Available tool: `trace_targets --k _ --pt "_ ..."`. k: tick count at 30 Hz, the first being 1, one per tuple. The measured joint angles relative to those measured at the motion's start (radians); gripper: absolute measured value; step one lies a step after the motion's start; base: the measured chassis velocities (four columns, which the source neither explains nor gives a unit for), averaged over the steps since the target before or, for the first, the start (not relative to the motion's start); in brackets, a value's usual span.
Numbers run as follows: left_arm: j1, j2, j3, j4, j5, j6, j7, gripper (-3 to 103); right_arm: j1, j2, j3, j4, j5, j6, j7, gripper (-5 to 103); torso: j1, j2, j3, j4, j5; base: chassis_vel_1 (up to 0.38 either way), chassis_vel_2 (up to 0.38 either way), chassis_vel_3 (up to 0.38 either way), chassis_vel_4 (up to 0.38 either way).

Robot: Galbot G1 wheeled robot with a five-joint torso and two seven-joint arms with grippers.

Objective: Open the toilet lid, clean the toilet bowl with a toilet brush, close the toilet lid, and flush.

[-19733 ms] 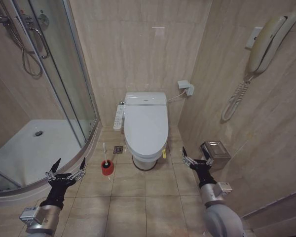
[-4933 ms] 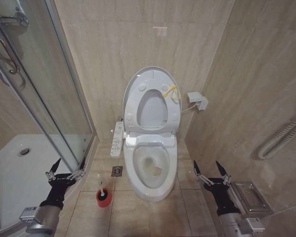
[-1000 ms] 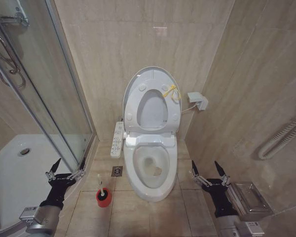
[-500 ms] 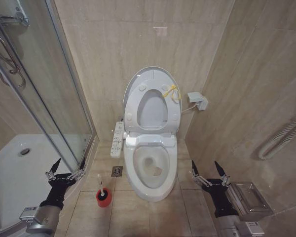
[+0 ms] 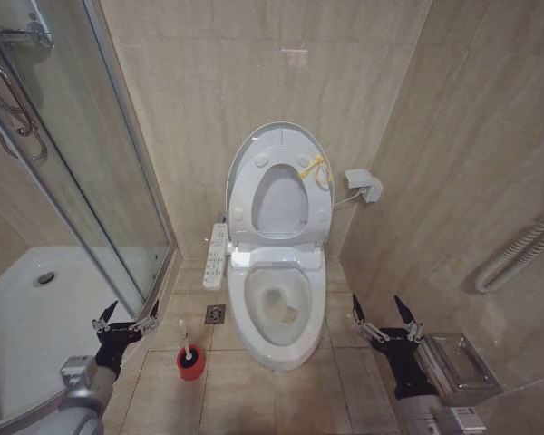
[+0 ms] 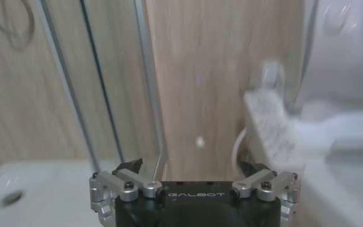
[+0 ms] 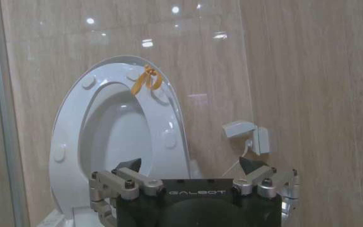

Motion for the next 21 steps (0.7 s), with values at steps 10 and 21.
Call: trace_targets --k 10,21 --pt "-0.010 -0.004 0.004 -0.003 0.018 0.044 0.001 100 0.000 0.000 0.000 0.000 0.000 0.000 0.000 100 0.000 0.000 0.000 0.0000 -0.0001 0.000 0.000 0.000 0.000" --pt "0.130 -0.094 0.019 -0.262 0.090 -0.103 0.023 100 0.000 0.000 0.000 0.000 0.000 0.000 0.000 100 0.000 0.000 0.000 0.0003 0.0002 0.000 0.000 0.000 0.000"
